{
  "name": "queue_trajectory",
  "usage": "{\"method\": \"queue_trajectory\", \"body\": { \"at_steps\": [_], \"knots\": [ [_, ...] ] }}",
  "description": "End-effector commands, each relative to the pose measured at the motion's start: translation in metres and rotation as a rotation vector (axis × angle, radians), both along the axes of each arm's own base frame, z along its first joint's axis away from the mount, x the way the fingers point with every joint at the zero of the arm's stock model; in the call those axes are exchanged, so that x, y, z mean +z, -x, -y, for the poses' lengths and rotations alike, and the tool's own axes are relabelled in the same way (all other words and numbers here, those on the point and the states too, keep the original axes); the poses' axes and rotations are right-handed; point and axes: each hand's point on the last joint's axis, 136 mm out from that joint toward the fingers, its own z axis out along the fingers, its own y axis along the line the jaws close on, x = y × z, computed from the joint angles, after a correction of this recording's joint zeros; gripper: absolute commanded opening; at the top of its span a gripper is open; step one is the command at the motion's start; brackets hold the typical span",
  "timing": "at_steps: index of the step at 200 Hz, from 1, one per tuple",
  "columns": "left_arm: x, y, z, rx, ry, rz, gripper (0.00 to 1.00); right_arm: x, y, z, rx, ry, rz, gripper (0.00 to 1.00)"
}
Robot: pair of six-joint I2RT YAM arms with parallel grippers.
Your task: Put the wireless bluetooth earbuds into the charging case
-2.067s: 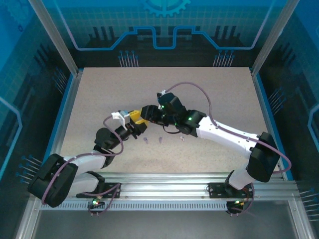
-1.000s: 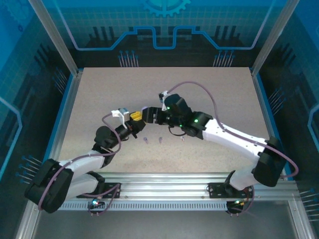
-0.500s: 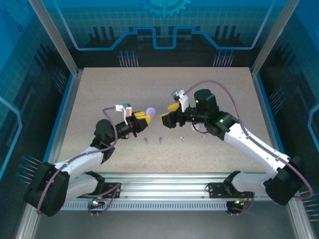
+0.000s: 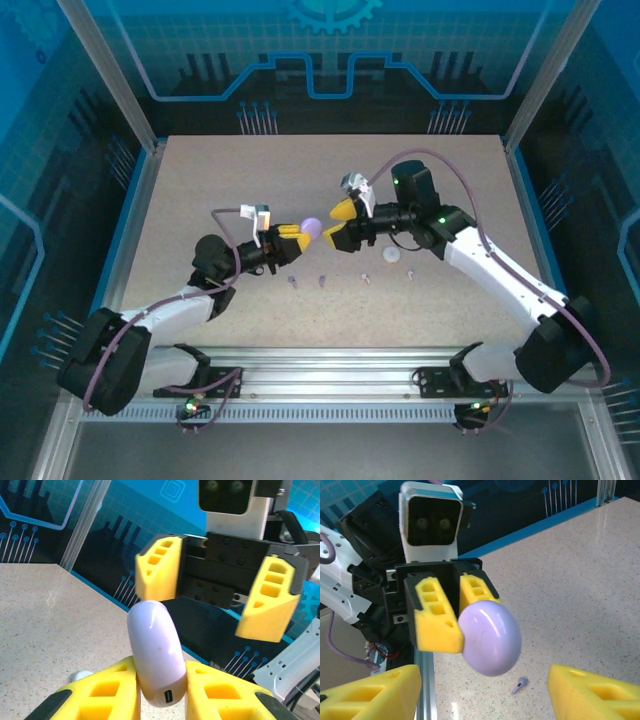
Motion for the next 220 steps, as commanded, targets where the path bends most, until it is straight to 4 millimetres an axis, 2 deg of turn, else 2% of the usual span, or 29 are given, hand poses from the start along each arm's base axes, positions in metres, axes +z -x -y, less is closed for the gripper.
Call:
{"method": "queue_trajectory", "body": {
  "at_steps": [1,125,220],
  "knots": [
    [0.020,0.005,0.000,-0.027,0.029,0.071,0.26,0.004,-0.009,-0.004,-0.003,-0.010,-0.036,0.67],
    [0.027,0.010,-0.001,-0.036,0.046,0.088,0.26,-0.016,-0.036,-0.007,-0.095,0.032,-0.074,0.66],
    [0.033,0.014,-0.002,-0.045,0.067,0.109,0.25,-0.035,-0.074,0.001,-0.264,0.055,-0.144,0.66]
  ]
}}
